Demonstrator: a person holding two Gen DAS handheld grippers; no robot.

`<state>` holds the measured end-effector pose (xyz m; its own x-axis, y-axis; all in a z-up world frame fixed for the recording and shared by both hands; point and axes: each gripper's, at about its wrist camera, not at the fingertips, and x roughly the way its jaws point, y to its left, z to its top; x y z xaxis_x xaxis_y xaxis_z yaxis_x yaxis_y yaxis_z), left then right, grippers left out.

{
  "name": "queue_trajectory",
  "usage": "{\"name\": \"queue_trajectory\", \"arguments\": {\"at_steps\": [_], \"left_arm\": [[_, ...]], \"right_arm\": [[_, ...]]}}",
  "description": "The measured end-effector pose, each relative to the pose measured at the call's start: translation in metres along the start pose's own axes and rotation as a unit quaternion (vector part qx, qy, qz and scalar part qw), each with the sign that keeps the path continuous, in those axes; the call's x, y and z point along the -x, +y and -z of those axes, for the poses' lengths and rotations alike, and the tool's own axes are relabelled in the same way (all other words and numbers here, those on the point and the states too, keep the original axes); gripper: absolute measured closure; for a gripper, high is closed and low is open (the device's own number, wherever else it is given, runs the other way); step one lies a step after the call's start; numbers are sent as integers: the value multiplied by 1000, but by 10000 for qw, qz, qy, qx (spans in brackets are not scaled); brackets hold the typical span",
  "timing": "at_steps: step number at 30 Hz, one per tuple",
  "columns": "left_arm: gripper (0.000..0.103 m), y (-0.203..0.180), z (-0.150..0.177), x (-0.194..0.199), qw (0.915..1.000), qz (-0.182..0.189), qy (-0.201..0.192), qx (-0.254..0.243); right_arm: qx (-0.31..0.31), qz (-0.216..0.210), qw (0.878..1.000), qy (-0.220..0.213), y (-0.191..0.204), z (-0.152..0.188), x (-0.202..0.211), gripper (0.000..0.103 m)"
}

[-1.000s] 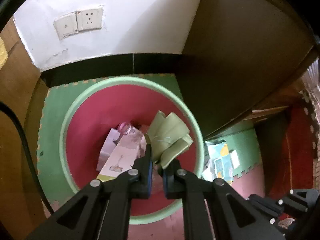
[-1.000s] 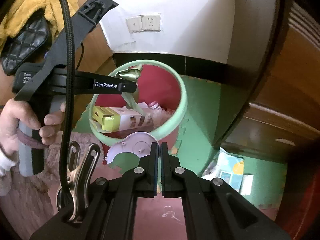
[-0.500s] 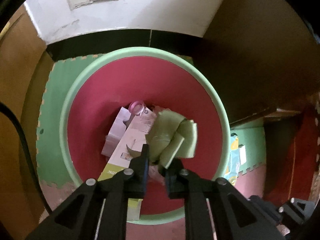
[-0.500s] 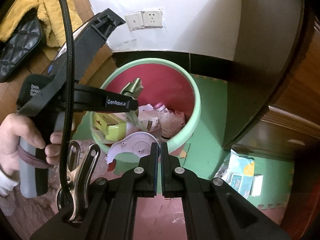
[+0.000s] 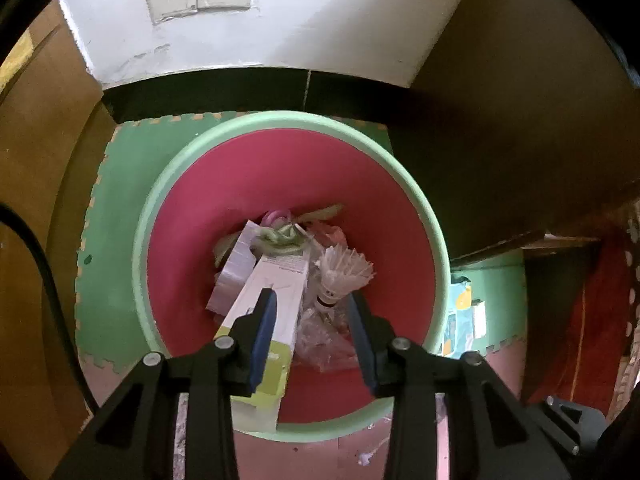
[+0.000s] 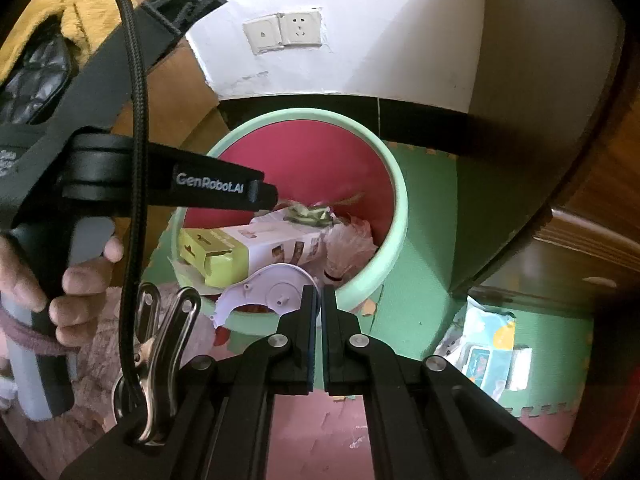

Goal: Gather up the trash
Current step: 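Open both tools to drop the ribbon and plastic piece into the bucket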

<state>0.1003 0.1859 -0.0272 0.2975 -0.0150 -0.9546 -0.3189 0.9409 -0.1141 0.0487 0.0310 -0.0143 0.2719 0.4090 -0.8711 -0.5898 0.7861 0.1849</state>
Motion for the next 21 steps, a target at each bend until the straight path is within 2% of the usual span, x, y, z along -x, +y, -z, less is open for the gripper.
{"name": "queue_trajectory", "arguments": {"at_steps": [12,21], "left_arm": [[65,9,0,-1,9998,-52,118,180],[65,13,1,-1,9996,-98,109,233]], "right_arm": [[-75,105,9999,35,0,-13,-26,100],[-181,15,9998,-20,-1,-12,-32,97]]}}
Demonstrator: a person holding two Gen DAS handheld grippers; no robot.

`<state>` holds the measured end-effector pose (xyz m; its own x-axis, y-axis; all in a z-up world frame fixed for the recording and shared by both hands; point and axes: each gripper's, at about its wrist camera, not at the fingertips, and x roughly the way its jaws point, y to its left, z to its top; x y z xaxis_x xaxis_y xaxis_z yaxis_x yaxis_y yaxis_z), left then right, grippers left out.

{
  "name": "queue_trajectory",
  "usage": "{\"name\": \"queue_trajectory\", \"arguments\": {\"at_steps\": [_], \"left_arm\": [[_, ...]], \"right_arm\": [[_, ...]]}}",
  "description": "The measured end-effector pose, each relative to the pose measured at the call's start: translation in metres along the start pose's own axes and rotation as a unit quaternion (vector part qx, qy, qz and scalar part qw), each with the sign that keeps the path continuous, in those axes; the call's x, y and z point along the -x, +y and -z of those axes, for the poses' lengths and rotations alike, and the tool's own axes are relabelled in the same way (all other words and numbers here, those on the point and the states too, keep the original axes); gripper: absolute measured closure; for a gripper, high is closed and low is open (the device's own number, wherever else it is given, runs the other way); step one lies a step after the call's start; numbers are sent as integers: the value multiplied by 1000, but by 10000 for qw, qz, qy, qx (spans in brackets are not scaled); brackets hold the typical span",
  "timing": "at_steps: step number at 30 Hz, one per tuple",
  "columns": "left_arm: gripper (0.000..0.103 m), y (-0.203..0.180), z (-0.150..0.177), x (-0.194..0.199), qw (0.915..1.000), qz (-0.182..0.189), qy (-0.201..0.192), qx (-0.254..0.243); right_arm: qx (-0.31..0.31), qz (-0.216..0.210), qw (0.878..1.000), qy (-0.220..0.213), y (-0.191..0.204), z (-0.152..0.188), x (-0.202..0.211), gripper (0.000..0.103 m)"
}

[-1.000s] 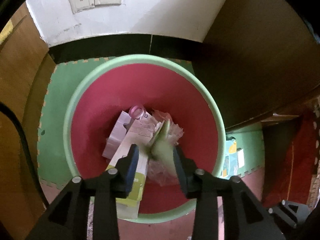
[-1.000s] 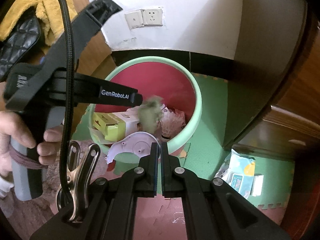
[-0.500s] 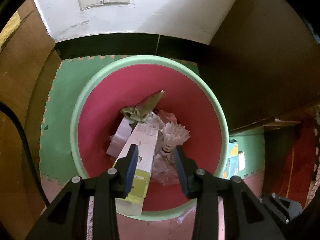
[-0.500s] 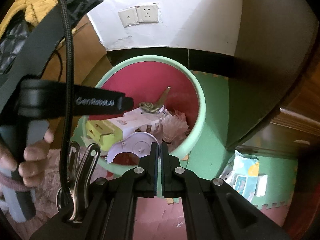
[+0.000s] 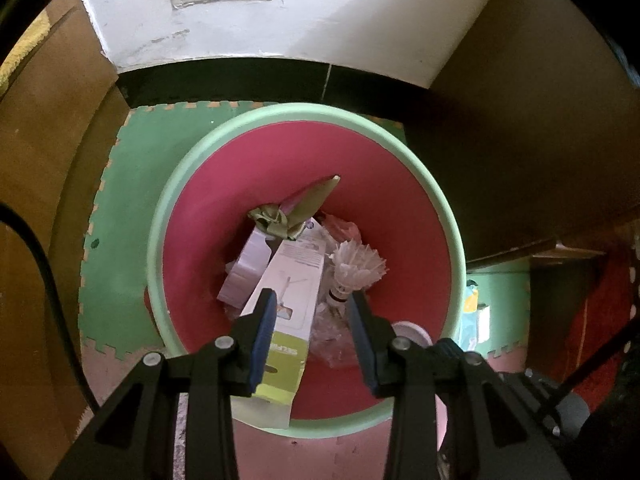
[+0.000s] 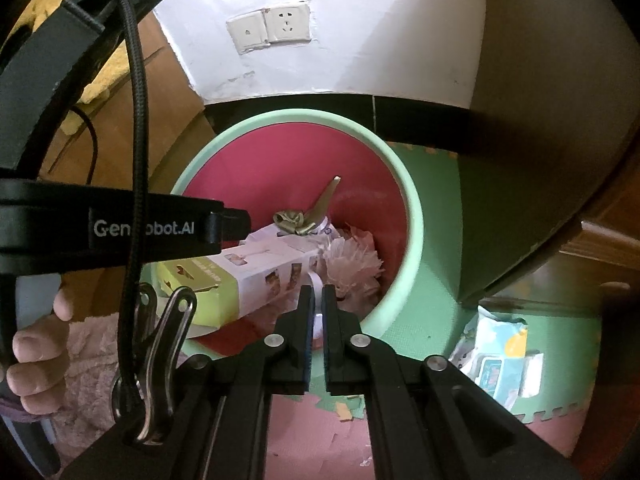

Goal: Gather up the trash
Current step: 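Open both tools to drop the ribbon and plastic piece into the bucket, then move both open tools from the bucket toward the blue wet-wipes packet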

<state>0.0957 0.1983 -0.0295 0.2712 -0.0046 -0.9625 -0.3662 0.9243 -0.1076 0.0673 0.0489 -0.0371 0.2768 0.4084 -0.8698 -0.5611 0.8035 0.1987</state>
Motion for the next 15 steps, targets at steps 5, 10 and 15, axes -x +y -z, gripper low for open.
{"name": "queue_trajectory", "arguments": {"at_steps": [5,10,15], "left_arm": [[65,-1,0,1,10000,-52,-29,-26],[65,-2,0,0,9999,-99,-11,-45],[65,-3,0,0,9999,-112,-19,-56]], "right_arm": [[-4,-14,10000,-70,0,-1,2,88],[17,-46,9999,-146,2,-1,7,83],[45,-37,9998,-192,2,1,11,82]]}}
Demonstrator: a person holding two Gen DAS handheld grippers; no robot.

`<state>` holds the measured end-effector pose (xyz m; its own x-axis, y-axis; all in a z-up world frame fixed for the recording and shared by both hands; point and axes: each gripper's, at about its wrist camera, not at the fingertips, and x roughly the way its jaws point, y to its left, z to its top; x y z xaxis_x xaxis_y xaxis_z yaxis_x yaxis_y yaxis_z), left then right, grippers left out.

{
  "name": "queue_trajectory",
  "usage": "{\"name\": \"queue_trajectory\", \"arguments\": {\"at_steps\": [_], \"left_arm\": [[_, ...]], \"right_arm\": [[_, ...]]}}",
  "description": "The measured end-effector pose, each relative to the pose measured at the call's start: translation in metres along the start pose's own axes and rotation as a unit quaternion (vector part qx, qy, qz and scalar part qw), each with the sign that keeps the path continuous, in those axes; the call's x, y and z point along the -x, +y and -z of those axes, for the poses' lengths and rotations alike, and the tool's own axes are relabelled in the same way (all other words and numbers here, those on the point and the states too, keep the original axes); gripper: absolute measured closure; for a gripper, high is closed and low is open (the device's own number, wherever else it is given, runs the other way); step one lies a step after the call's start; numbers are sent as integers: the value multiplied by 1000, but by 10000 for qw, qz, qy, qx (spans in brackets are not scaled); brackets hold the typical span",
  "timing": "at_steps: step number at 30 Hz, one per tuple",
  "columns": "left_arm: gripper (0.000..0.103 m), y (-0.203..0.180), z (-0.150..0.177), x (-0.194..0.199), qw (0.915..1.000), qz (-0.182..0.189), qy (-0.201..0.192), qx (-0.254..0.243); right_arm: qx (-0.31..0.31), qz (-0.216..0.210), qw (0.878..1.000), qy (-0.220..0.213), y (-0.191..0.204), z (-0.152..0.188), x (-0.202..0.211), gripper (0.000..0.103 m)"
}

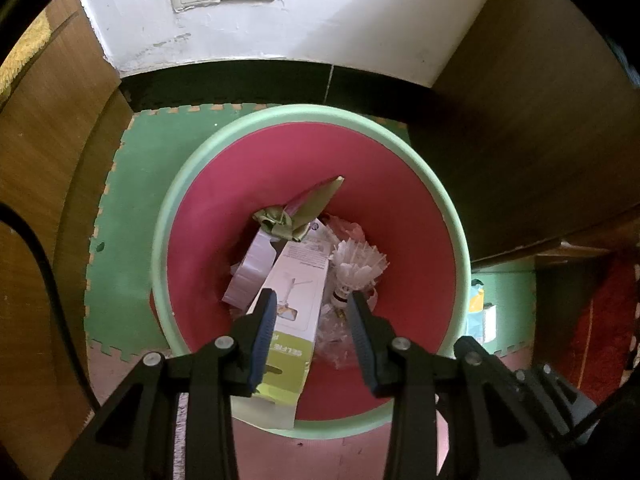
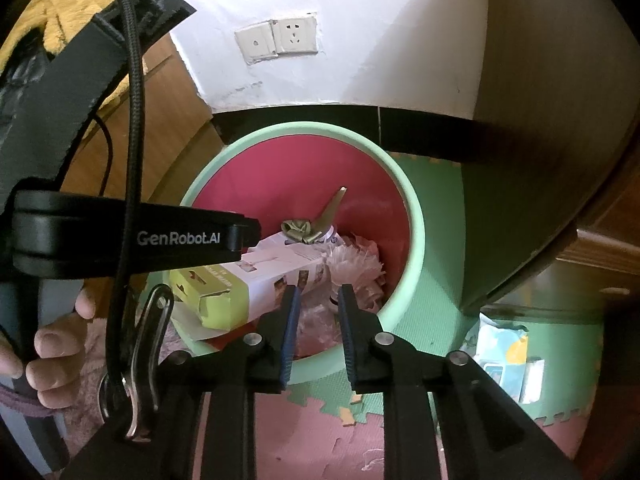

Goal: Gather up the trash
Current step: 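Move both open tools from the bucket toward the blue wet-wipes packet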

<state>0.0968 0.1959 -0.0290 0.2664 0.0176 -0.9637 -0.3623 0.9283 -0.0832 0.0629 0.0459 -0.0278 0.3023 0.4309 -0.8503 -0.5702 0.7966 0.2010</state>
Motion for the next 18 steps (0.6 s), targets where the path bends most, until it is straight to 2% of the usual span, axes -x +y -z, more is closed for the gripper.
{"name": "queue_trajectory", "arguments": {"at_steps": [8,18], "left_arm": [[65,-3,1,2,10000,6,-24,-55],[65,-20,5,12,9994,43,-139,-298]], "right_arm": [[21,-18,9999,-137,-2,3,14,76],[166,174,9994,-237,-15,14,41,75]]}}
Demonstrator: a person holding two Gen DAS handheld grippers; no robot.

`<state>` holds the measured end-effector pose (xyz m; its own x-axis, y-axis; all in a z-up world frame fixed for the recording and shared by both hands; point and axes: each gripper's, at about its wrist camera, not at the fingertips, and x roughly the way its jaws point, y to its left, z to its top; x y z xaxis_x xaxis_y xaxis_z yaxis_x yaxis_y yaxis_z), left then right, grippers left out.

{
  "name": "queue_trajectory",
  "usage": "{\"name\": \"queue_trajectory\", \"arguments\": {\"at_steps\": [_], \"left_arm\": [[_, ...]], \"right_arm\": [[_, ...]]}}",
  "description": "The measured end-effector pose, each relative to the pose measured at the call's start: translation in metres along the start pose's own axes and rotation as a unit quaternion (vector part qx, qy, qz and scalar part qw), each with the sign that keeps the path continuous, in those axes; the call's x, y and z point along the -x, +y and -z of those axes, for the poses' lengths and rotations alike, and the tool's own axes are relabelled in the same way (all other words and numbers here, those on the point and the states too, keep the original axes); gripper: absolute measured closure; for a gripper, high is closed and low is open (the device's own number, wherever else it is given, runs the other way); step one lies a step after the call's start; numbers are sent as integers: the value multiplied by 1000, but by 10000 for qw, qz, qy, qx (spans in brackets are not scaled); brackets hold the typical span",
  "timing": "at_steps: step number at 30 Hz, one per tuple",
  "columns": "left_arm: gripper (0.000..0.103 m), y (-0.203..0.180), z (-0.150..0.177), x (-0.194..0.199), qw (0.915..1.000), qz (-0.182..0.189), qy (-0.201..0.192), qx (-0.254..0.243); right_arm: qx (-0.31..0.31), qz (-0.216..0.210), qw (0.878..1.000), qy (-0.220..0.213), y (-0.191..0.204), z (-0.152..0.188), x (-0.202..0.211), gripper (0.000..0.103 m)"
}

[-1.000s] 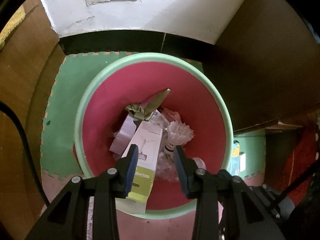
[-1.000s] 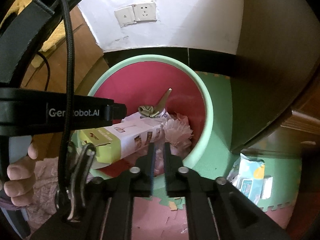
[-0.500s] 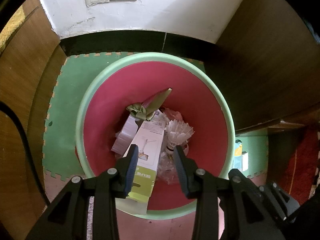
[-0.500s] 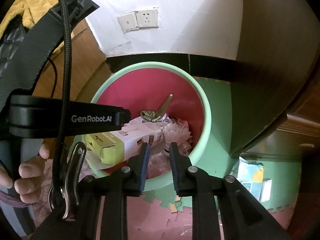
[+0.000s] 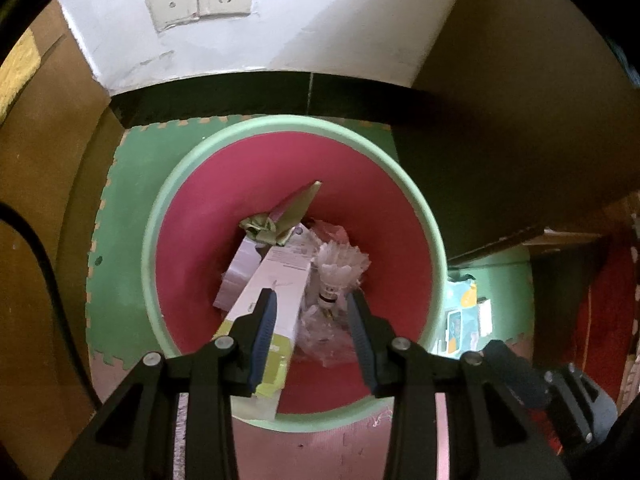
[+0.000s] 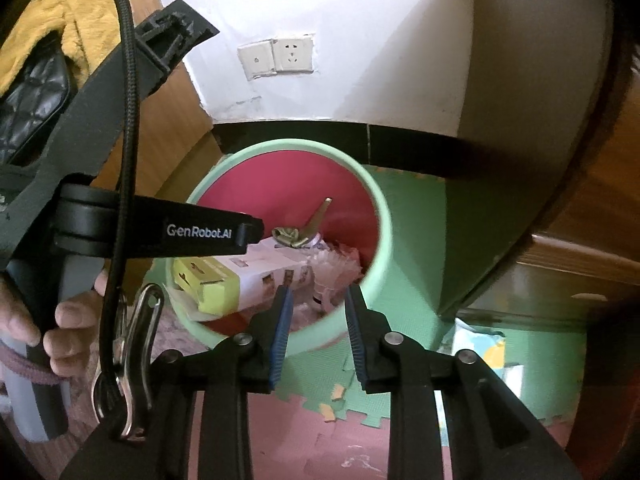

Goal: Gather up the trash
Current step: 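Move both open tools from the bucket toward the blue wet-wipes packet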

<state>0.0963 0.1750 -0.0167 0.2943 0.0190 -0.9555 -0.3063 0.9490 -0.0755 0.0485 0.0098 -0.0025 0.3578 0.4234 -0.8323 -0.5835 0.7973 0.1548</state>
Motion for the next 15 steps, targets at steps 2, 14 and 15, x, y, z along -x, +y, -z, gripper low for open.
{"name": "queue_trajectory", "arguments": {"at_steps": [2,14,15], "left_arm": [[65,-5,1,2,10000,18,-13,-61],[65,-46,7,17,9980,244,-185,-545],[65,-51,8,17,9977,250,-188,-603]], "right_arm": [[-30,65,10000,13,-9,5,6,75],[-686,710,9944,368,-92,52,23,73],[-751,747,9936,400,-99,56,23,73]]}}
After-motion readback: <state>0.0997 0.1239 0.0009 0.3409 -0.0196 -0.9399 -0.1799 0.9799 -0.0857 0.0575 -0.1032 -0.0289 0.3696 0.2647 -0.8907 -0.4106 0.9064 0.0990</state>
